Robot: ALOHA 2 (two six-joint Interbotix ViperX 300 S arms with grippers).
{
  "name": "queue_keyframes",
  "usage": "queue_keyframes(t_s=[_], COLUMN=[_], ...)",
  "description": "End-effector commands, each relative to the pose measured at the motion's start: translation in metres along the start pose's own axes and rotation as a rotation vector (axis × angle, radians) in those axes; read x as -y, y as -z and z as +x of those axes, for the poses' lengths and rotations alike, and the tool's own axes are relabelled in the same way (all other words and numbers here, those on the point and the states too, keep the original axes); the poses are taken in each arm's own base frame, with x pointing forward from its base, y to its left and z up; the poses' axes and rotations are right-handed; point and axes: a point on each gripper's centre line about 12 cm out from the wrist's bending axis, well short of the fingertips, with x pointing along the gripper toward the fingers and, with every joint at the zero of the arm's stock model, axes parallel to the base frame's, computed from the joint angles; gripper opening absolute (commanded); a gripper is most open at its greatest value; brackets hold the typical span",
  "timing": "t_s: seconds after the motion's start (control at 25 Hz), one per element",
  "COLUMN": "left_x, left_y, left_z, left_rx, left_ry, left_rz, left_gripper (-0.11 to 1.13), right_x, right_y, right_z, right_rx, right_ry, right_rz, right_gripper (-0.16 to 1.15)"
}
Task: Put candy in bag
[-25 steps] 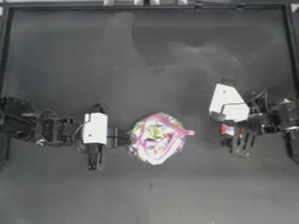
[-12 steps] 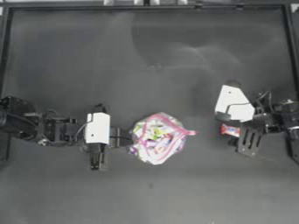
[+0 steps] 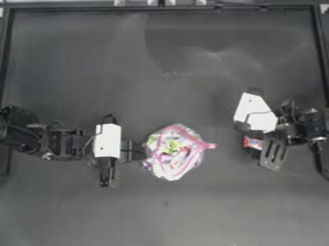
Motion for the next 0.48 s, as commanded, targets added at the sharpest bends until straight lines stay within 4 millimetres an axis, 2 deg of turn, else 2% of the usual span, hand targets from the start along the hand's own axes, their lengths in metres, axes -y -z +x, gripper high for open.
queue_keyframes(t_s=[0.04, 0.48], left_x=[-0.001, -0.003], left_y=[-0.013, -0.012], left_z=[-0.001, -0.001], left_rx=[0.038, 0.037], left_ry=[-0.004, -0.006], left_rz=[0.000, 0.002], left_gripper=[0.09, 0.09], right_x=[-0.001, -0.002], right_y=[-0.009, -0.009], right_z=[-0.006, 0.009], right_rx=[0.038, 0.026], right_ry=[-0.023, -0.022], right_rz=[0.031, 0.072], right_gripper=[1.01, 1.01])
